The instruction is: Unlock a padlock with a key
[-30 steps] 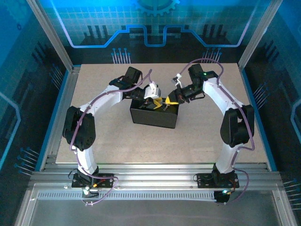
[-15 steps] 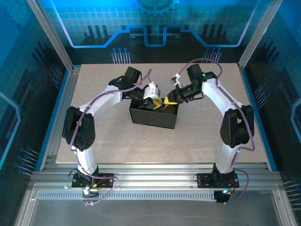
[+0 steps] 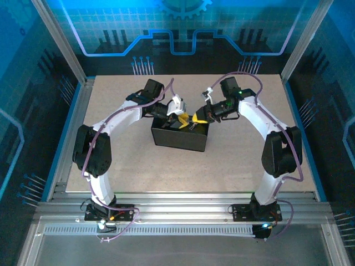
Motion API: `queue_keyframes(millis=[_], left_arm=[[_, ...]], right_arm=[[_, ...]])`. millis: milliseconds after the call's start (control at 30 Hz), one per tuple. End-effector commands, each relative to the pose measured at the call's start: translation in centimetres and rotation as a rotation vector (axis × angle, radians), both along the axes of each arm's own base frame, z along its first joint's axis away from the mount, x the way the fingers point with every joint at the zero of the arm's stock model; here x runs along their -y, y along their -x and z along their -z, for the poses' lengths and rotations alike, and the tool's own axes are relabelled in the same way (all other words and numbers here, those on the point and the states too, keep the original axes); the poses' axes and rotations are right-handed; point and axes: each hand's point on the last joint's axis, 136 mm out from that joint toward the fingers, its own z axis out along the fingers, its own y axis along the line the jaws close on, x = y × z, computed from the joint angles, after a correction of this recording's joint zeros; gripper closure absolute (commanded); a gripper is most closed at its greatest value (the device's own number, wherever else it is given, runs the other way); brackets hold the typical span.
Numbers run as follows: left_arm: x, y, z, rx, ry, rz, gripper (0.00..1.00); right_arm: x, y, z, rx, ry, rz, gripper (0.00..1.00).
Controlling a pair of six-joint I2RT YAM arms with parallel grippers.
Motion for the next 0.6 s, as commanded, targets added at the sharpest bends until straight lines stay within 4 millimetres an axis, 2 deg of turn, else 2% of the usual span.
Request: queue_keyframes(millis=[0,200,333,433,500,567], left_arm=[[1.8,1.8,-2.9,0.021,0.116,0.109,1.0],[1.6,2.2,-3.4,-0.002,0.135,0.119,1.0],[1.6,2.1,-3.3,-0.003,0.126,0.117,1.0],[1.6,1.8,-3.3,0.008,0.127,0.106,1.0],[1.7,1.7,-3.5,0.013,0.134,0.103,1.0],[1.7,1.5,-3.6,0.025,0.136,0.098,1.0]], right_arm=[[-3.8,3.9,-3.6,0.154,-0.123,-0.172,0.96],[-3.2,2.7,-1.7,0.224,-0.05,-0.131,0.98],[-3.8,3.4,-3.2,0.317,-0.065,-0.157,0.97],[-4.2,4.4,-4.1,0.324,-0.11,-0.185,0.95],[-4.4,4.6,-4.0,0.289,-0.12,-0.19,0.95],[-4.3,4.2,-3.8,0.18,-0.168,-0.171,0.95]])
